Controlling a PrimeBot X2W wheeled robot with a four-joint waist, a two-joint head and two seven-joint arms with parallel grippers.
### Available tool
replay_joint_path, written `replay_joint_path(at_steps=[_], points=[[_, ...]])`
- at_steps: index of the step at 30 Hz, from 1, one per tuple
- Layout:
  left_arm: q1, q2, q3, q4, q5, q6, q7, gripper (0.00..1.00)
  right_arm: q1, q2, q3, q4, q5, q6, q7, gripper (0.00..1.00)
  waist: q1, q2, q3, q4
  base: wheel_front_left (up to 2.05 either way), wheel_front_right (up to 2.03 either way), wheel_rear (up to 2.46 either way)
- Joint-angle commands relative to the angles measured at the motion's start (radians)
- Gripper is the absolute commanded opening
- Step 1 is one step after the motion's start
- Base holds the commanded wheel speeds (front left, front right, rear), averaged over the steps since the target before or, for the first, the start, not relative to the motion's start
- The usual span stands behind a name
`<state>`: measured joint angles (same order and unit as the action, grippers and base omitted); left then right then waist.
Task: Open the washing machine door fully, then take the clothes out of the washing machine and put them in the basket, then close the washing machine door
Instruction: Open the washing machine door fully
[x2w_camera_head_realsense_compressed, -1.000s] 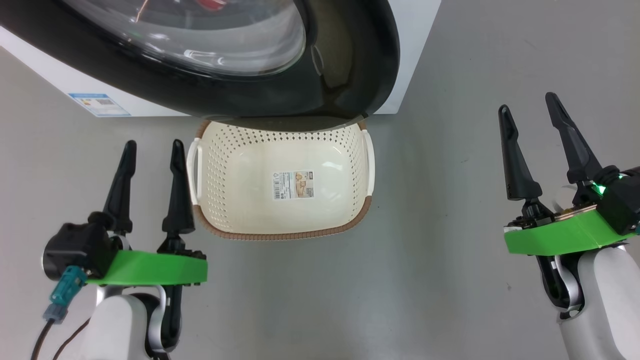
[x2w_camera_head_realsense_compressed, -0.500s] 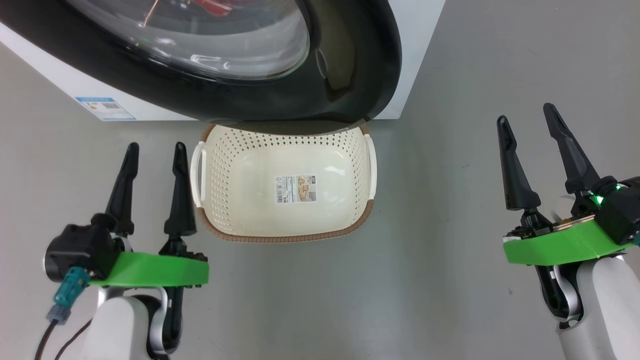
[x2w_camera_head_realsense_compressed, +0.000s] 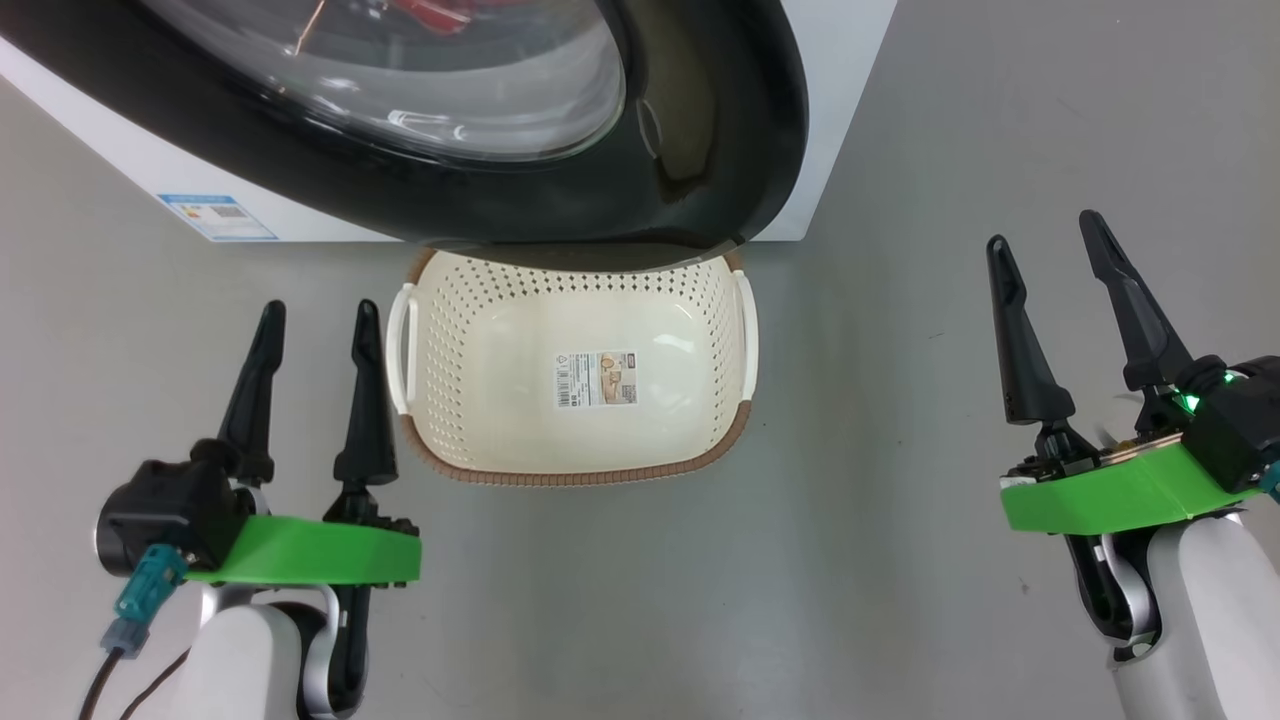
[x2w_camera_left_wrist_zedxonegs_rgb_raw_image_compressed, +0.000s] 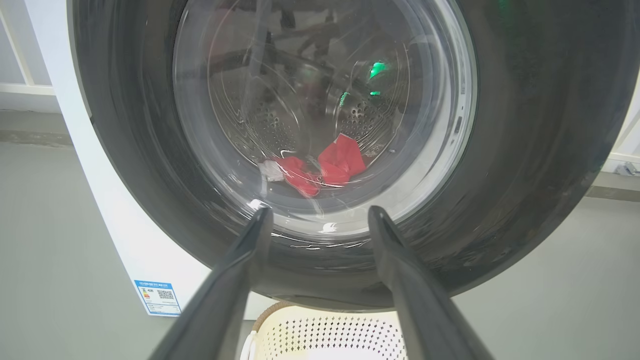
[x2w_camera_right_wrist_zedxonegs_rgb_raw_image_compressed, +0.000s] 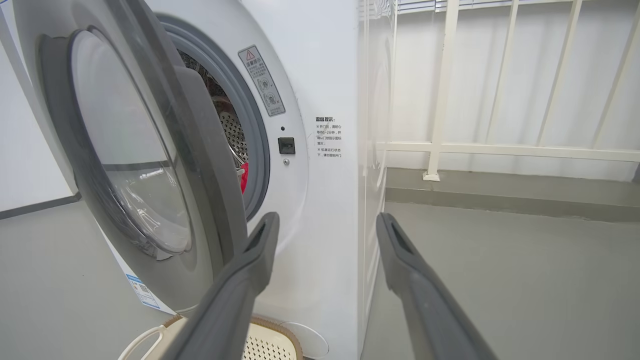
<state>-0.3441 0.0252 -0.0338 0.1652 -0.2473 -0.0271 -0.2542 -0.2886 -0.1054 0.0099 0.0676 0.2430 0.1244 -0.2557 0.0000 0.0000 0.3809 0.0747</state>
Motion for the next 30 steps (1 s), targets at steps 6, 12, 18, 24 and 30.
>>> replay_joint_path(at_steps=[6,12,18,24,30], points=[[0.007,0.025,0.029,-0.024,0.008,-0.004,-0.008,1.00,-0.016,-0.002,0.055,0.002,0.075,0.006,-0.006,0.00,0.0000,0.0000,0.007,0.003,0.00,0.00,0.00],[0.004,0.025,0.027,-0.023,0.006,-0.002,-0.008,1.00,-0.124,-0.031,0.145,0.069,0.383,0.006,-0.006,0.00,0.0000,0.0000,0.011,0.006,0.00,0.00,0.00],[0.001,0.025,0.020,-0.024,0.003,-0.001,-0.008,1.00,-0.277,-0.097,0.255,0.146,0.780,0.006,0.029,0.00,0.0000,0.0000,0.020,0.021,0.00,0.00,0.00],[-0.007,0.025,0.012,-0.028,-0.005,0.002,-0.008,1.00,-0.424,-0.147,0.279,0.176,1.169,0.006,0.215,0.00,0.0000,0.0000,0.042,0.044,0.00,0.00,0.00],[-0.016,0.025,-0.006,-0.030,-0.014,0.008,-0.008,1.00,-0.534,-0.148,0.228,0.250,1.450,0.006,0.478,0.00,0.0000,0.0000,0.062,0.067,0.00,0.00,0.00]])
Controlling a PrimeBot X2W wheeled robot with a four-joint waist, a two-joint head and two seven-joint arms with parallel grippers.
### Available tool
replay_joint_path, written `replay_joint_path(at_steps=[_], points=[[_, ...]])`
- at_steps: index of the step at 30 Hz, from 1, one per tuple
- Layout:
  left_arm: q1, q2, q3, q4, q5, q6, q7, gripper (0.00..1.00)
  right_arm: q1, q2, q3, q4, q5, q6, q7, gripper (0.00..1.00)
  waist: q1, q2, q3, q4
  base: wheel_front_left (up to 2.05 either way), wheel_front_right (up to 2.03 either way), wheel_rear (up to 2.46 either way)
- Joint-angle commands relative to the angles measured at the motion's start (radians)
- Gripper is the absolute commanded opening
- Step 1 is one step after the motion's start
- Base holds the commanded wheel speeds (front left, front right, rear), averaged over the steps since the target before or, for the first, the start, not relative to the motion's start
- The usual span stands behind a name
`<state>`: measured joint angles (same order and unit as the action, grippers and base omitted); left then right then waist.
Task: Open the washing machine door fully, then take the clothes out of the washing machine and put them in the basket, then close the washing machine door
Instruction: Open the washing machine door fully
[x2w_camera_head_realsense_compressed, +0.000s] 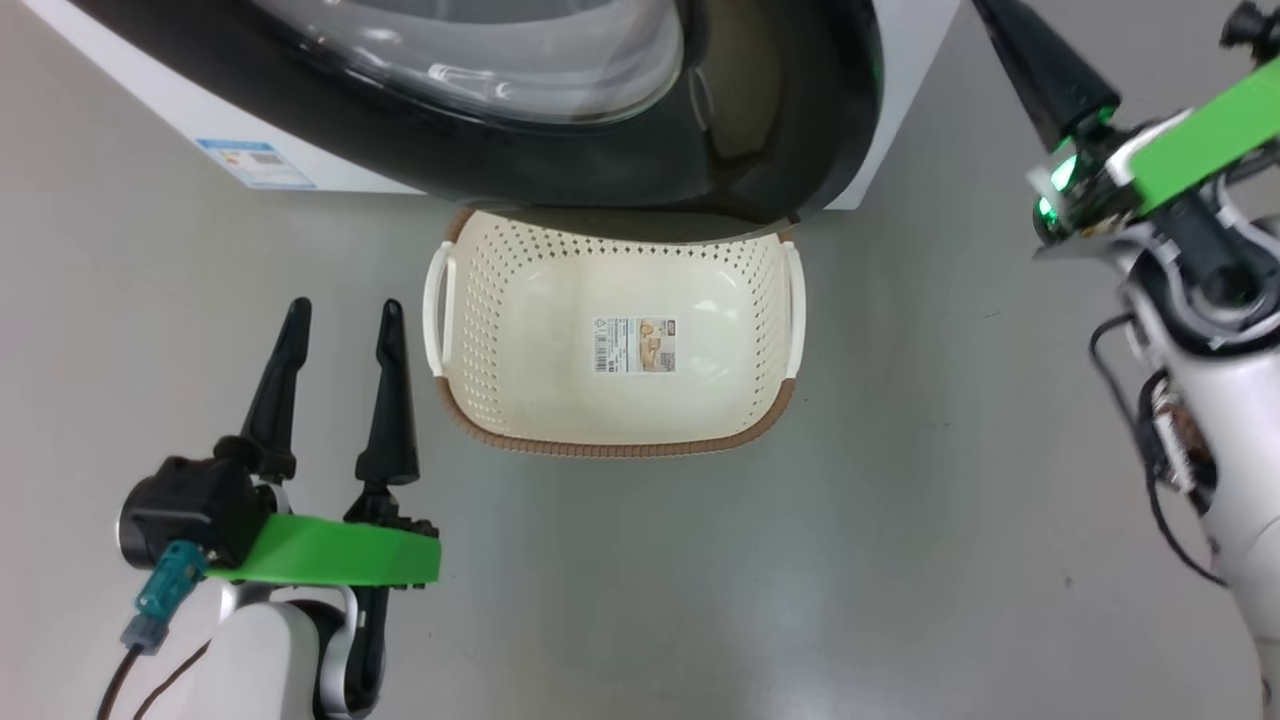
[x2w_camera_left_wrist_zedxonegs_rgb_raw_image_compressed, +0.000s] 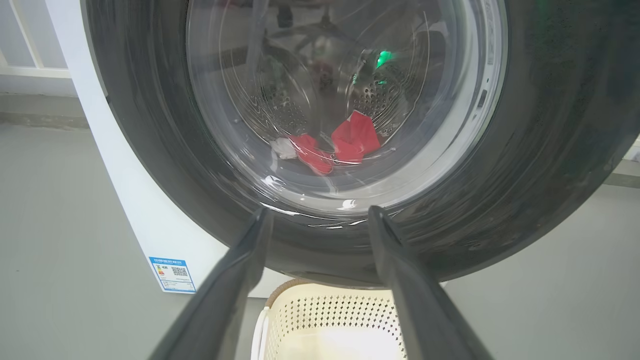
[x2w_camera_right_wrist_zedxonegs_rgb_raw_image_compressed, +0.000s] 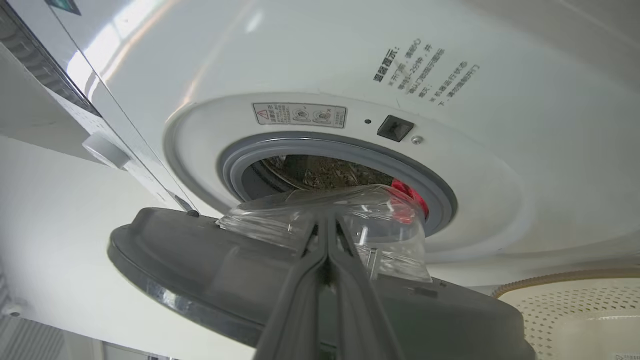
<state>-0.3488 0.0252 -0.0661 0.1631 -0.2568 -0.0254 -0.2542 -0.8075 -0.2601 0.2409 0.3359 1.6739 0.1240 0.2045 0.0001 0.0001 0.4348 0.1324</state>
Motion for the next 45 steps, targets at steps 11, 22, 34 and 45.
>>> replay_joint_path(at_steps=[11,22,34,45], points=[[-0.031,0.025,-0.019,-0.034,-0.016,0.019,-0.008,1.00,-0.172,-0.006,-0.051,0.130,0.188,0.007,0.427,0.00,0.0000,-0.0001,0.041,0.051,0.00,0.00,0.00],[-0.034,0.025,-0.031,-0.028,-0.026,0.030,-0.008,1.00,-0.205,0.000,-0.030,0.142,0.138,0.007,0.606,0.00,0.0000,-0.0001,0.043,0.069,0.00,0.00,0.00],[-0.011,0.025,-0.028,-0.019,-0.036,0.035,-0.008,1.00,-0.129,0.037,-0.009,0.105,0.072,0.007,0.688,0.00,0.0000,-0.0001,-0.026,0.097,0.00,0.00,0.00],[0.047,0.025,-0.013,-0.002,-0.042,0.036,-0.008,1.00,-0.017,0.064,0.010,0.081,0.022,0.007,0.732,0.00,0.0000,-0.0001,-0.137,0.141,0.00,0.00,0.00]])
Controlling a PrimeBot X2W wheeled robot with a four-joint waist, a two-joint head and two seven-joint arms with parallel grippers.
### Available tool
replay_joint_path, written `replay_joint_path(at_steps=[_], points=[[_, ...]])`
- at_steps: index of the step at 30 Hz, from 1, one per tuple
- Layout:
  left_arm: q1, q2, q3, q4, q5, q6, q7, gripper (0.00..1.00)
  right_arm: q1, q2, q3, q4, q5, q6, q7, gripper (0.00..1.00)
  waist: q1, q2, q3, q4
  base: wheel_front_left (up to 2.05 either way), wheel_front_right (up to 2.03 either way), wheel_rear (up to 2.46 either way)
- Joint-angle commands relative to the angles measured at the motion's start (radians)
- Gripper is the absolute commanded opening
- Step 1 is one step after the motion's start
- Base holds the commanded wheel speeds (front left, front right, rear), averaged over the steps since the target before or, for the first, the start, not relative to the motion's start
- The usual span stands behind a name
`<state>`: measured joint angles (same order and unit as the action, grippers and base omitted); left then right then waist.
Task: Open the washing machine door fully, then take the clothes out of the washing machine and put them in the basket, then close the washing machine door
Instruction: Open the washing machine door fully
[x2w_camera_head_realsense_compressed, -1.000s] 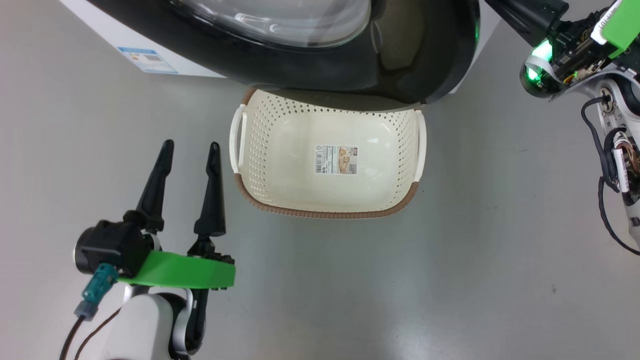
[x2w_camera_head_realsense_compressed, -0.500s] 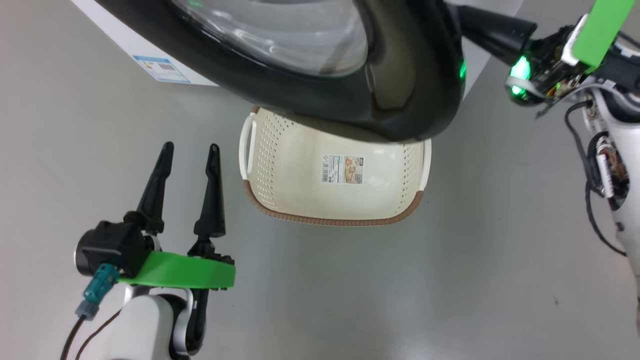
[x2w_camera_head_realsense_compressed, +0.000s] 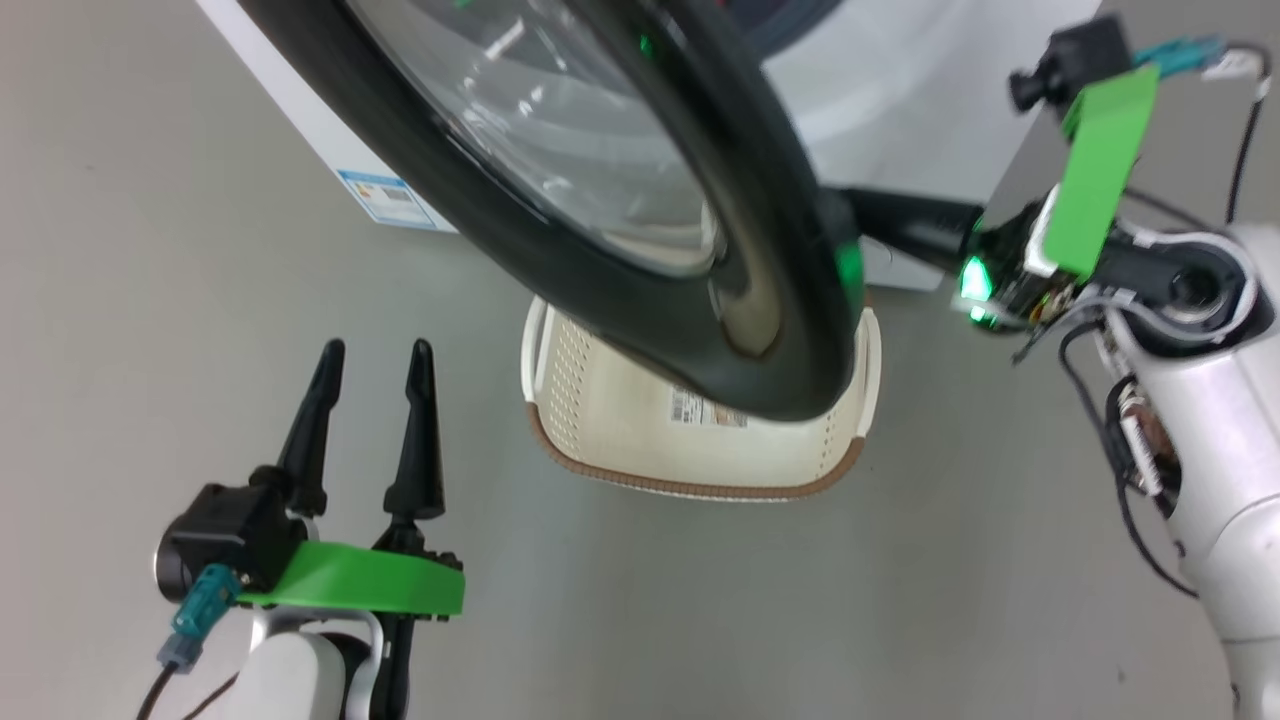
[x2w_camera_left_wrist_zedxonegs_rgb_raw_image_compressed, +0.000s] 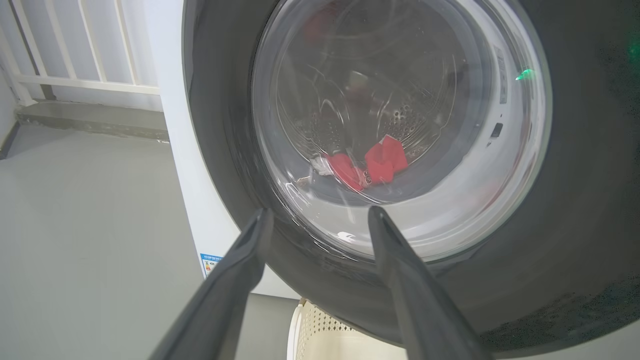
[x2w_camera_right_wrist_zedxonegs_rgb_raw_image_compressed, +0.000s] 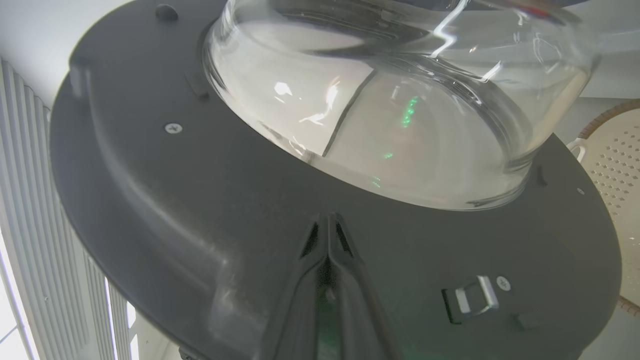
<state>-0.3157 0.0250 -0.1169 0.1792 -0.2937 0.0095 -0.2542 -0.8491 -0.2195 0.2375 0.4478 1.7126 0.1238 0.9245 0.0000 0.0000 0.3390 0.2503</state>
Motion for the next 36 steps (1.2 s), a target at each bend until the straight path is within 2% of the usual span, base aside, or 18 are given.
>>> replay_joint_path(at_steps=[1,22,36], points=[[0.019,0.025,0.039,-0.017,-0.004,0.001,-0.008,1.00,0.034,0.028,0.013,-0.030,-0.018,0.007,0.015,0.00,0.0000,0.0000,-0.053,0.028,0.00,0.00,0.00],[0.084,0.025,0.035,0.005,-0.004,-0.002,-0.008,1.00,0.177,0.127,0.040,-0.003,-0.062,0.007,0.025,0.00,0.0000,0.0000,-0.190,0.155,0.00,0.00,0.00],[0.107,0.025,0.005,0.021,-0.013,-0.001,-0.008,1.00,0.234,0.162,0.069,0.029,-0.062,0.007,0.012,0.00,0.0000,0.0000,-0.263,0.253,0.00,0.00,0.00]])
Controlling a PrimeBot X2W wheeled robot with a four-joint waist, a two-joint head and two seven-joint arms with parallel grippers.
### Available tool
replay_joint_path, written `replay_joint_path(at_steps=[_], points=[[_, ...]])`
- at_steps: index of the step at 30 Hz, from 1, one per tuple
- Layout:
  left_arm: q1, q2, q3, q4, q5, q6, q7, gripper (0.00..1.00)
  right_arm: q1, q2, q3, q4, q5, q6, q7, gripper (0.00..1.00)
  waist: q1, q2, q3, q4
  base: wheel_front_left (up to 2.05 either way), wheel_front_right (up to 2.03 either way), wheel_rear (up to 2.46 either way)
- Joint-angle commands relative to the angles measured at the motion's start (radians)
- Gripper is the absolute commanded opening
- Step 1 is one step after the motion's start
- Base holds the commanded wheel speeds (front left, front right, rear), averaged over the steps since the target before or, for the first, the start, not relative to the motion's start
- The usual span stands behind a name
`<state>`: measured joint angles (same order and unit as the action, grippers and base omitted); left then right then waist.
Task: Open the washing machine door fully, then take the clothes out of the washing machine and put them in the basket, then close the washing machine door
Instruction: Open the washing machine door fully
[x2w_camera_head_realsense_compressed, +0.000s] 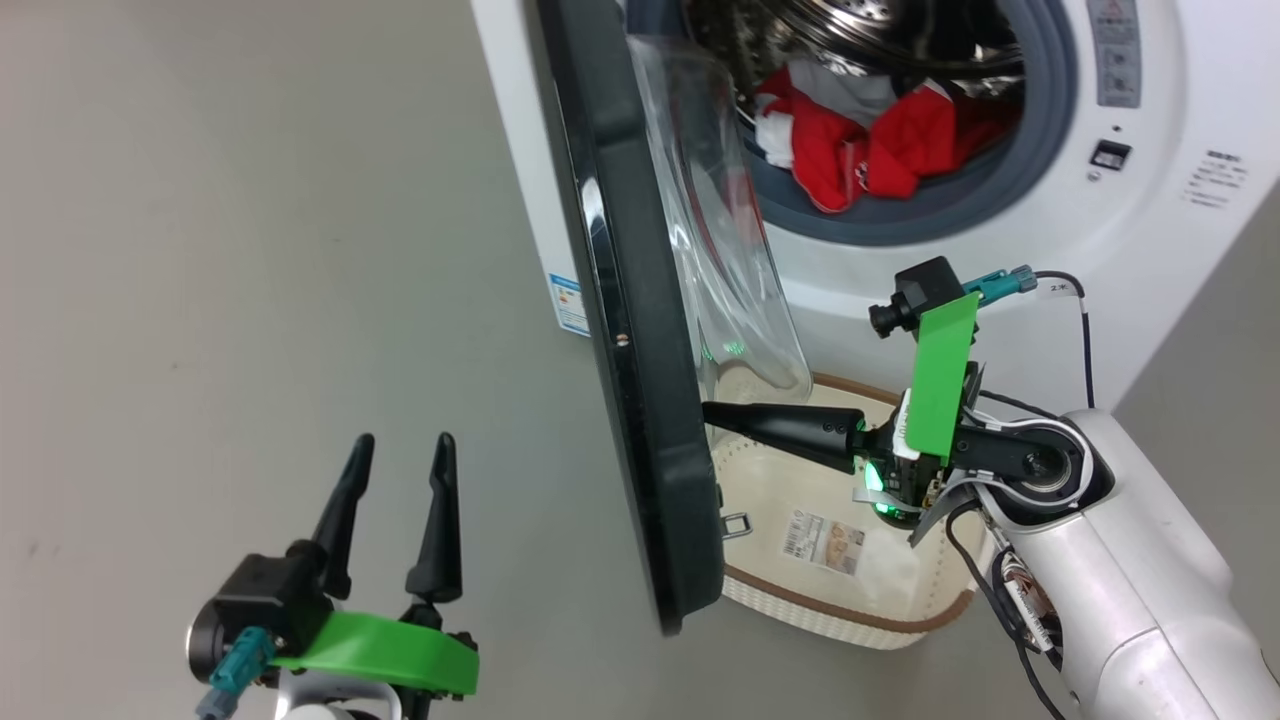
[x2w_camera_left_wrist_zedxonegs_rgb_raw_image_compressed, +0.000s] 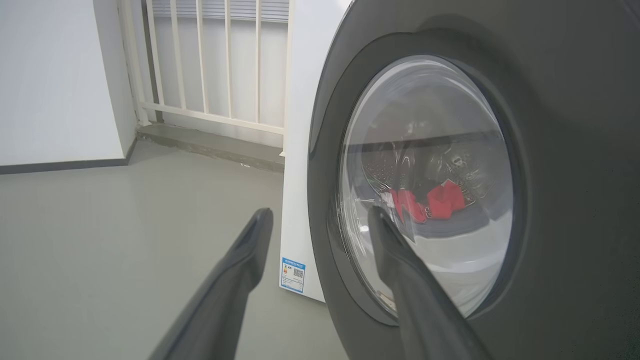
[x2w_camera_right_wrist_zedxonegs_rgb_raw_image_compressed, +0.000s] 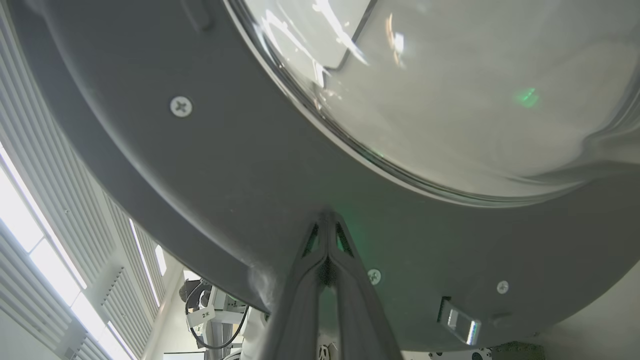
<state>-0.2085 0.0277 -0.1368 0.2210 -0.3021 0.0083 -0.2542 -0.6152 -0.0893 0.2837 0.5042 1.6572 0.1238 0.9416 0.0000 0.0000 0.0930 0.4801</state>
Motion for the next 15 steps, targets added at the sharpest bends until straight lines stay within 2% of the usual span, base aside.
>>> replay_joint_path(at_steps=[1,15], points=[[0.001,0.022,0.022,-0.021,-0.006,0.000,-0.008,1.00,0.000,0.033,0.024,-0.026,-0.005,0.007,-0.006,0.00,0.0000,0.0000,-0.018,0.030,0.00,0.00,0.00],[0.025,0.022,0.023,-0.063,-0.025,0.035,-0.008,1.00,-0.050,0.039,0.109,0.001,0.026,0.007,-0.003,0.00,0.0000,0.0000,0.007,0.068,0.00,0.00,0.00]])
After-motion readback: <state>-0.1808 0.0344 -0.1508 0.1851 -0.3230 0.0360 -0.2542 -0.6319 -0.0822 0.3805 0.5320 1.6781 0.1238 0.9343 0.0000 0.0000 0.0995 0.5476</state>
